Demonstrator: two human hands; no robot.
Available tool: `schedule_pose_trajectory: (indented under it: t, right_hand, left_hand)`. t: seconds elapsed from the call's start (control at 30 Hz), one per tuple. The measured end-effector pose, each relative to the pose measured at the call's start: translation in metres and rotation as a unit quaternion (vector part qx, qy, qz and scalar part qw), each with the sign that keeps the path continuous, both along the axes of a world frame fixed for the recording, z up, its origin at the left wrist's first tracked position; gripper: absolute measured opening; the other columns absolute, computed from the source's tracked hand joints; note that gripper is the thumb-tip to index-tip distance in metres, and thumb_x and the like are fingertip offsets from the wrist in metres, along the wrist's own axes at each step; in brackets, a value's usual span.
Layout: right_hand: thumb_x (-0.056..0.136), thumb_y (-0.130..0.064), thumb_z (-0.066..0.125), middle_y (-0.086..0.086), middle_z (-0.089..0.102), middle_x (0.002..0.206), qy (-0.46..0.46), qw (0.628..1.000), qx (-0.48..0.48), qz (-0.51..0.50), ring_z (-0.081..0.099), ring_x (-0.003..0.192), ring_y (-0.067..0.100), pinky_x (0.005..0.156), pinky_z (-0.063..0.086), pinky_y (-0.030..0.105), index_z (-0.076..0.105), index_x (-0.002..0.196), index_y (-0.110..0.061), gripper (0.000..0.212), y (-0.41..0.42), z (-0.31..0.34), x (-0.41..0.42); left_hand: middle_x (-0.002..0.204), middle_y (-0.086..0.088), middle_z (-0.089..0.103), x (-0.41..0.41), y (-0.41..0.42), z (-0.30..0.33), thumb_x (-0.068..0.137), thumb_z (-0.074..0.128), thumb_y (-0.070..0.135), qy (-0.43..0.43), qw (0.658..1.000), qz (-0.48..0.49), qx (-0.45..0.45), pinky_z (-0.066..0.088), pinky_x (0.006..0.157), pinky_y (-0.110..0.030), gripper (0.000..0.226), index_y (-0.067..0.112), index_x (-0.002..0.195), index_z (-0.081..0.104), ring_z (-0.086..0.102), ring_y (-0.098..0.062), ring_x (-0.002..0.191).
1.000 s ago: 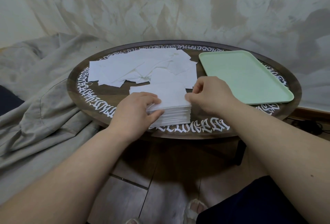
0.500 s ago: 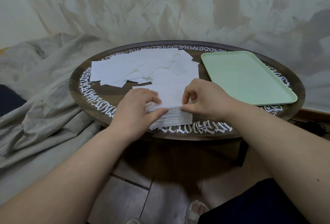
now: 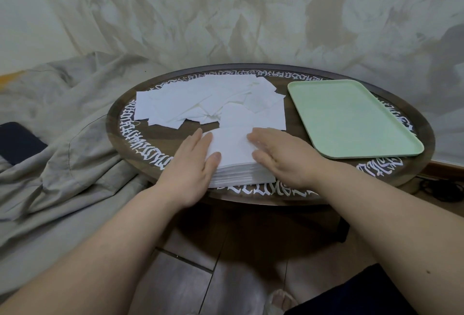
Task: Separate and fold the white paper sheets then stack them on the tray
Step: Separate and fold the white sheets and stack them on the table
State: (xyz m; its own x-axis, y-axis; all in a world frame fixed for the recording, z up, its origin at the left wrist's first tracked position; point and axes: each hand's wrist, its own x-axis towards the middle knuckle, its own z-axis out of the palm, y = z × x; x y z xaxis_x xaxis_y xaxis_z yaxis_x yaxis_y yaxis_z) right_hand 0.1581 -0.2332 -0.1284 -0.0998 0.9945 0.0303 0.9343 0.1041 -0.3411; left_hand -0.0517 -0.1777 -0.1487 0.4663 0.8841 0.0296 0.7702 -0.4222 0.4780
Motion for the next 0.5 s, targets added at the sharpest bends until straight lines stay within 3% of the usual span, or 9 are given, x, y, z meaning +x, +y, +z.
schedule_pose_trajectory:
  t: [0.07,0.2,0.33,0.5]
  right_hand:
    - [0.101,-0.035,0.04,-0.005,0.029,0.156,0.023,0.999,0.026,-0.015,0.026,0.142,0.012,0.111,0.021,0.025,0.035,0.147,-0.023,0.048,-0.003,0.005,0.001]
    - [0.098,-0.033,0.051,-0.008,0.046,0.144,0.086,0.989,0.098,-0.065,0.047,0.123,0.013,0.097,0.032,0.023,0.048,0.137,-0.026,0.04,0.001,0.024,0.001]
    - [0.094,-0.03,0.059,-0.008,0.053,0.136,0.077,0.987,0.12,-0.073,0.049,0.12,0.012,0.092,0.032,0.02,0.054,0.131,-0.024,0.038,0.027,0.046,0.003]
    - [0.09,-0.028,0.064,-0.006,0.058,0.129,0.059,0.99,0.102,-0.08,0.053,0.115,0.015,0.087,0.036,0.023,0.057,0.126,-0.022,0.037,0.072,0.058,0.021]
  left_hand:
    - [0.165,-0.002,0.008,-0.003,-0.002,0.006,0.103,0.035,0.04,-0.021,1.0,0.002,0.014,0.005,0.121,-0.03,0.059,0.017,0.155,0.021,0.003,-0.016,0.152]
    - [0.163,0.004,0.019,-0.002,-0.004,0.027,0.101,0.042,0.04,-0.078,0.996,0.01,0.051,0.007,0.122,-0.028,0.056,0.021,0.152,0.032,0.008,-0.011,0.151]
    - [0.159,0.009,0.029,0.004,0.012,0.048,0.1,0.047,0.038,-0.066,0.995,0.005,0.071,0.01,0.116,-0.021,0.05,0.025,0.148,0.039,0.011,-0.008,0.15]
    - [0.15,0.013,0.044,0.011,0.058,0.065,0.097,0.057,0.036,-0.038,0.997,-0.001,0.067,0.025,0.106,-0.019,0.044,0.029,0.139,0.05,0.037,-0.008,0.139]
